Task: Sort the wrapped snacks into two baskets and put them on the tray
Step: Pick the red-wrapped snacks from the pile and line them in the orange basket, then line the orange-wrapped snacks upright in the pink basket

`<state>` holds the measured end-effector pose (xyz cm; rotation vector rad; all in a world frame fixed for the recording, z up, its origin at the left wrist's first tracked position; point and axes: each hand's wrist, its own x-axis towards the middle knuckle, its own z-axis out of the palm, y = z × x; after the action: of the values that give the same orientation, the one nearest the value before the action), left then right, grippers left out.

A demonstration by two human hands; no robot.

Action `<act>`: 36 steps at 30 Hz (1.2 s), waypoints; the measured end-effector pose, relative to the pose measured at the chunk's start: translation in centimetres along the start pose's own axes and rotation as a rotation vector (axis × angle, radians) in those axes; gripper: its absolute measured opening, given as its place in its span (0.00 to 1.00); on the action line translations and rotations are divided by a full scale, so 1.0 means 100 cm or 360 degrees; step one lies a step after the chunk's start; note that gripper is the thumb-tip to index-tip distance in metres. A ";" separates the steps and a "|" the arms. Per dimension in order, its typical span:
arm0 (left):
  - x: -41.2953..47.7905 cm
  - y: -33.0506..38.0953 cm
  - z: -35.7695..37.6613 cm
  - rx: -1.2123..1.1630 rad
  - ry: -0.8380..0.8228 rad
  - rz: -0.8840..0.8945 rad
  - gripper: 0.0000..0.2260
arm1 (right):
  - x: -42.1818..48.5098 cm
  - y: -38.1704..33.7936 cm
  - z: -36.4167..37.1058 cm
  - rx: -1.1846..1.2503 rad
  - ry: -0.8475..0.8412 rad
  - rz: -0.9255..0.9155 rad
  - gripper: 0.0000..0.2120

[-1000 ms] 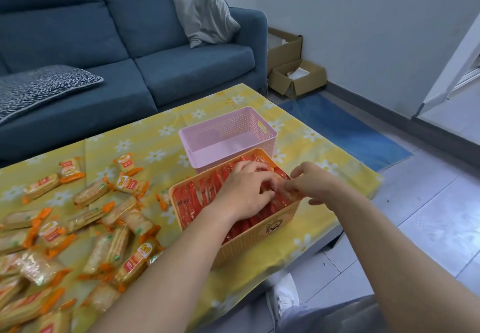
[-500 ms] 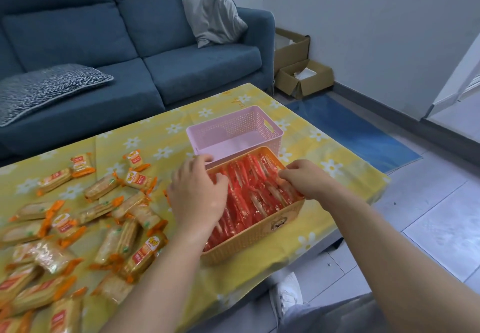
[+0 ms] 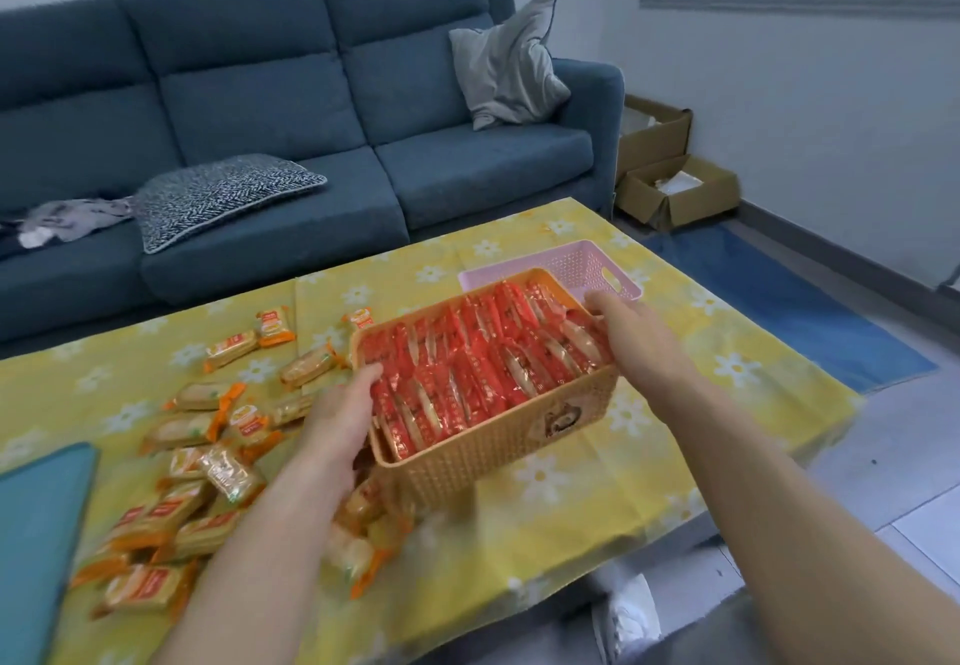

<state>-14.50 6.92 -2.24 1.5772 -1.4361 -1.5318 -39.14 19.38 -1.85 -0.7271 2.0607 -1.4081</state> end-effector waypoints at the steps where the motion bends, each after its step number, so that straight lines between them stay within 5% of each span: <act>1: 0.004 0.004 -0.017 -0.0061 0.0069 0.0008 0.15 | 0.002 -0.006 0.009 0.0101 -0.0036 0.0012 0.21; 3: 0.012 0.009 -0.047 -0.0124 0.0198 -0.0022 0.15 | 0.009 -0.012 0.030 0.0057 -0.0037 -0.0031 0.18; 8: 0.043 0.016 -0.092 -0.0268 0.0458 -0.0062 0.13 | 0.040 -0.014 0.090 -0.1025 -0.0223 -0.0283 0.26; 16: 0.140 0.059 -0.050 -0.0603 0.0457 0.0037 0.08 | 0.061 0.002 0.114 -0.1985 -0.0044 -0.0341 0.27; 20: 0.186 0.083 0.007 -0.0573 0.0217 0.0036 0.10 | 0.059 -0.001 0.109 -0.1919 -0.0545 -0.0380 0.19; 29: 0.219 0.062 0.090 -0.0165 -0.0043 -0.0034 0.08 | 0.057 -0.014 0.122 -0.1476 -0.1394 -0.0007 0.25; 32: 0.219 0.047 0.085 -0.0075 -0.0147 -0.0051 0.08 | 0.059 -0.019 0.124 -0.1473 -0.1346 -0.0025 0.19; 36: 0.205 0.039 0.053 0.0134 -0.0259 -0.0013 0.10 | 0.054 -0.029 0.131 -0.1681 -0.0552 -0.0418 0.12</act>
<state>-24.65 -11.19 -7.93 1.5379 -1.6033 -1.6565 -33.56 6.21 -3.91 -1.5539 2.3718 -0.1328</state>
